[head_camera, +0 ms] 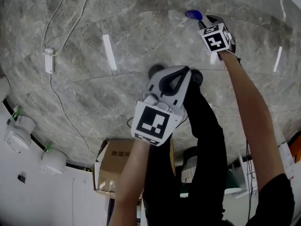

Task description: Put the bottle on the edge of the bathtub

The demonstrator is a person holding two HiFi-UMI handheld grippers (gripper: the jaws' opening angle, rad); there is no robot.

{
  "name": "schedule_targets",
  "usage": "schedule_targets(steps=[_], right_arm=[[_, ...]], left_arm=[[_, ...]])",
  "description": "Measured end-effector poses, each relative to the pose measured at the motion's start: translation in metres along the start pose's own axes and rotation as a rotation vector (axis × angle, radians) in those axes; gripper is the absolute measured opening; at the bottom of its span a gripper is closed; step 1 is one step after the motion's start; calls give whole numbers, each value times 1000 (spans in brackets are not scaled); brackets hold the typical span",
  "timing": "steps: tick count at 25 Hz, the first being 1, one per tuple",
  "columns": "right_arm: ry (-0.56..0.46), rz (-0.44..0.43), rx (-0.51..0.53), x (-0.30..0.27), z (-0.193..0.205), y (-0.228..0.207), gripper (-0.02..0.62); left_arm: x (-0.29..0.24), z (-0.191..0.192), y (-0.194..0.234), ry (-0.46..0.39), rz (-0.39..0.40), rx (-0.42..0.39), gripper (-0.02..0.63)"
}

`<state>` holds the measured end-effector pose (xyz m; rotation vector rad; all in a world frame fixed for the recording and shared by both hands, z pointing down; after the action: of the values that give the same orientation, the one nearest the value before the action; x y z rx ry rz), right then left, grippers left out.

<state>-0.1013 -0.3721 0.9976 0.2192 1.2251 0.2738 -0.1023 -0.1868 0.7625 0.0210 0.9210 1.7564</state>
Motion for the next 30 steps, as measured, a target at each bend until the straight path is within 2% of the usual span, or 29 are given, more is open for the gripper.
schedule_targets(steps=[11, 23, 26, 30], right_arm=[[-43, -22, 87, 122, -18, -21, 143], [-138, -68, 61, 298, -23, -49, 110], [-170, -56, 81, 343, -22, -63, 104], [-216, -33, 25, 392, -26, -78, 92]], left_arm=[[40, -50, -85, 0, -25, 6, 11], [70, -134, -192, -45, -91, -44, 11], [80, -159, -219, -72, -101, -36, 11], [98, -183, -243, -85, -116, -47, 11]])
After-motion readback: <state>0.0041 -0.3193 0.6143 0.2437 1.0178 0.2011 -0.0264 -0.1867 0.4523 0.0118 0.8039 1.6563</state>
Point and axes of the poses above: the fingertips, and each gripper's own axes: x backward along the fingers, y to its left, z out of its underside, the point moved 3 cm from there along x, backward along the fingers, and after that the axes turned 13 degrees about z, right-handed, at the moved point
